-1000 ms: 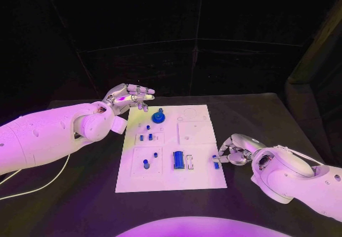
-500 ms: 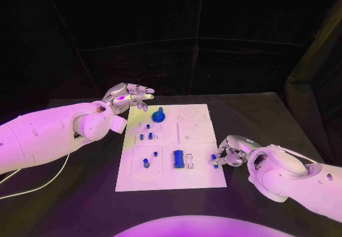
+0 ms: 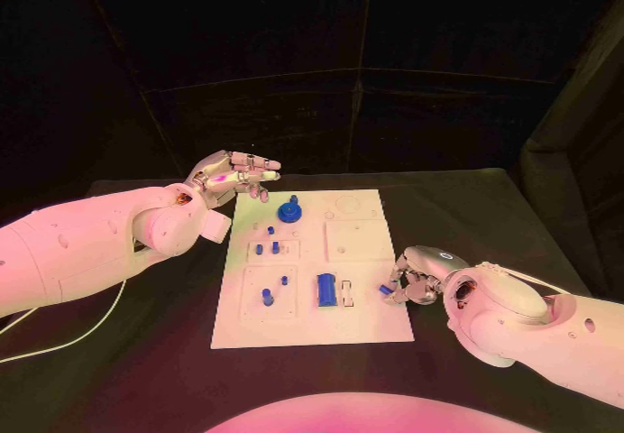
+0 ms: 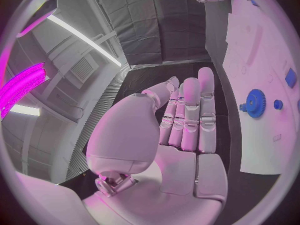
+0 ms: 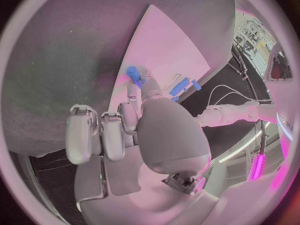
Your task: Assemble the parts on the task board
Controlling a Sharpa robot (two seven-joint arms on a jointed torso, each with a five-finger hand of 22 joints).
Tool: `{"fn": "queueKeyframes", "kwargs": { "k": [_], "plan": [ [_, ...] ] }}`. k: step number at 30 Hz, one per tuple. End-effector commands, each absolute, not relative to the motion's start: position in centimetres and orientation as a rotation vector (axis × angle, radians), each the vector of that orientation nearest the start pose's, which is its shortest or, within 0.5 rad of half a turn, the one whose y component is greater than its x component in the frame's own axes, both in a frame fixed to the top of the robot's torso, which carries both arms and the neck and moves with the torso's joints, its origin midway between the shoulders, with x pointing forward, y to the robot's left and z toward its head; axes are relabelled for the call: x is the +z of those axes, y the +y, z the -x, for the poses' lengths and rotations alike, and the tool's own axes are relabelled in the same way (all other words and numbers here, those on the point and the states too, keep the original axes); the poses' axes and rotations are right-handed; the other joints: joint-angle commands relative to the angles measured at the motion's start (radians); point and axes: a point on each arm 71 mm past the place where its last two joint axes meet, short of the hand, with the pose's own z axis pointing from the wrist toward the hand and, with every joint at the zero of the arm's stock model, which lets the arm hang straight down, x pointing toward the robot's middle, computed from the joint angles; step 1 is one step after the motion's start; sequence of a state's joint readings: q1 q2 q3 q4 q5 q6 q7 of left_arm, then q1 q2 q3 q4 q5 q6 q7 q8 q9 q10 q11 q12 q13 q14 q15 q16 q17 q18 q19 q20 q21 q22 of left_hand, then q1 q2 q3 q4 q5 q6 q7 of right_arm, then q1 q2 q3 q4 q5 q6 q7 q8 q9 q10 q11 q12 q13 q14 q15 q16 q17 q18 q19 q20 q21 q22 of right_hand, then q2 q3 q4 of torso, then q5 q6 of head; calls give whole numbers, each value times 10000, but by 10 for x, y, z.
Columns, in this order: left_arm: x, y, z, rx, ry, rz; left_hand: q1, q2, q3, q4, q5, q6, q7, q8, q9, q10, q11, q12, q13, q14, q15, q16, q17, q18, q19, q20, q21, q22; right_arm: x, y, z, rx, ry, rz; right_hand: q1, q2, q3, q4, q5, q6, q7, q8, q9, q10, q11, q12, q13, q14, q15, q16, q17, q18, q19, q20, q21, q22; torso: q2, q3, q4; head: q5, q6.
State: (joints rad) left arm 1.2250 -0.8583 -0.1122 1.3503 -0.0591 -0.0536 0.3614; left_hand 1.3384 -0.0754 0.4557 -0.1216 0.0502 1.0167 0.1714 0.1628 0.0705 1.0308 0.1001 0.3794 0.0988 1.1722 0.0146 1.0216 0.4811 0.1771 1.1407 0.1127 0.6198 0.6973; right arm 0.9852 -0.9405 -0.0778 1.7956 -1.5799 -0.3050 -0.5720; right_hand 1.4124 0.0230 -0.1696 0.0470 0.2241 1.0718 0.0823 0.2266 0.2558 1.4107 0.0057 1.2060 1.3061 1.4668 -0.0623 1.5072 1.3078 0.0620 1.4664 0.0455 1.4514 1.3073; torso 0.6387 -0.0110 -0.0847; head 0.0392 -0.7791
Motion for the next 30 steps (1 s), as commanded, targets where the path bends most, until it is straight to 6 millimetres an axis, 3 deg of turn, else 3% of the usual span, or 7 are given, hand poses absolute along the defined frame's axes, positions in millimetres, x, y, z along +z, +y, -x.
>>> {"fn": "queueKeyframes", "kwargs": {
  "k": [1, 3, 5, 11, 17, 19, 30],
  "plan": [
    [-201, 258, -508, -15594, 15631, 10444, -9, 67, 1, -43, -8, -4, 34, 56, -17, -60, 23, 38, -3, -51, 10, -33, -9, 51, -38, -2, -60, -13, -282, -195, -380, 2861, 20286, 835, 280, 144, 95, -92, -25, 53, -4, -86, -38, -27, -63, -60, -80, 771, -74, -23, 1331, -157, 202, -90, 32, 432, 5, 3, -2, 22, 4],
    [-201, 258, -508, -15588, 15630, 10446, -9, 67, 1, -43, -8, -4, 34, 56, -17, -60, 23, 38, -3, -51, 10, -33, -9, 51, -38, -2, -60, -13, -282, -194, -380, 2804, 20267, 865, 221, 174, 170, -76, 254, 56, 10, -147, -44, -38, -59, -83, -87, 771, -64, -25, 1332, -157, 201, -87, 28, 429, 1, 2, -1, 23, 7],
    [-201, 258, -508, -15589, 15630, 10446, -9, 67, 1, -43, -8, -4, 34, 56, -17, -60, 23, 38, -3, -51, 10, -33, -9, 51, -38, -2, -60, -13, -282, -194, -380, 2823, 20197, 758, 166, 221, 341, -55, 1078, 90, 10, -236, -51, -51, -75, -115, -93, 768, -72, -35, 1321, -155, 202, -96, 27, 431, -7, 3, -10, 34, 1],
    [-201, 258, -508, -15586, 15630, 10448, -9, 67, 1, -43, -8, -4, 34, 56, -17, -60, 23, 38, -3, -51, 10, -33, -9, 51, -38, -2, -60, -13, -278, -193, -377, 3719, 20076, -569, -209, 344, 870, 241, 2674, 178, -55, -406, -49, -1, -112, -89, -49, 772, -113, -44, 1321, -154, 210, -124, 25, 430, -5, 1, -4, 63, 7],
    [-201, 258, -508, -15583, 15631, 10449, -9, 67, 1, -43, -8, -4, 34, 56, -17, -60, 23, 38, -3, -51, 10, -33, -9, 51, -38, -2, -60, -13, -271, -188, -373, 4970, 19704, -1707, -614, 79, 1407, 552, 3187, 171, -25, -594, -60, -8, -89, -125, -46, 783, -96, -25, 1372, -156, 215, -114, 26, 439, -4, 1, 2, 85, 25],
    [-201, 258, -508, -15584, 15633, 10449, -9, 67, 1, -43, -8, -4, 34, 56, -17, -60, 23, 38, -3, -51, 10, -33, -9, 51, -38, -2, -60, -13, -269, -187, -371, 5182, 19586, -1874, -630, 50, 1467, 564, 3202, 179, -25, -604, -58, -7, -87, -126, -45, 783, -96, -24, 1374, -155, 215, -114, 25, 437, -1, 0, 3, 95, 29],
    [-201, 258, -507, -15589, 15641, 10448, -9, 67, 1, -43, -8, -4, 34, 56, -17, -60, 23, 38, -3, -51, 10, -33, -9, 51, -38, -2, -60, -13, -262, -174, -367, 6097, 19156, -2742, -955, -633, 2603, 689, 3214, 316, -19, -768, 17, 41, -84, -107, 8, 789, -95, -21, 1401, -153, 215, -112, 14, 433, 12, 5, -10, 143, 9]
  ]
}}
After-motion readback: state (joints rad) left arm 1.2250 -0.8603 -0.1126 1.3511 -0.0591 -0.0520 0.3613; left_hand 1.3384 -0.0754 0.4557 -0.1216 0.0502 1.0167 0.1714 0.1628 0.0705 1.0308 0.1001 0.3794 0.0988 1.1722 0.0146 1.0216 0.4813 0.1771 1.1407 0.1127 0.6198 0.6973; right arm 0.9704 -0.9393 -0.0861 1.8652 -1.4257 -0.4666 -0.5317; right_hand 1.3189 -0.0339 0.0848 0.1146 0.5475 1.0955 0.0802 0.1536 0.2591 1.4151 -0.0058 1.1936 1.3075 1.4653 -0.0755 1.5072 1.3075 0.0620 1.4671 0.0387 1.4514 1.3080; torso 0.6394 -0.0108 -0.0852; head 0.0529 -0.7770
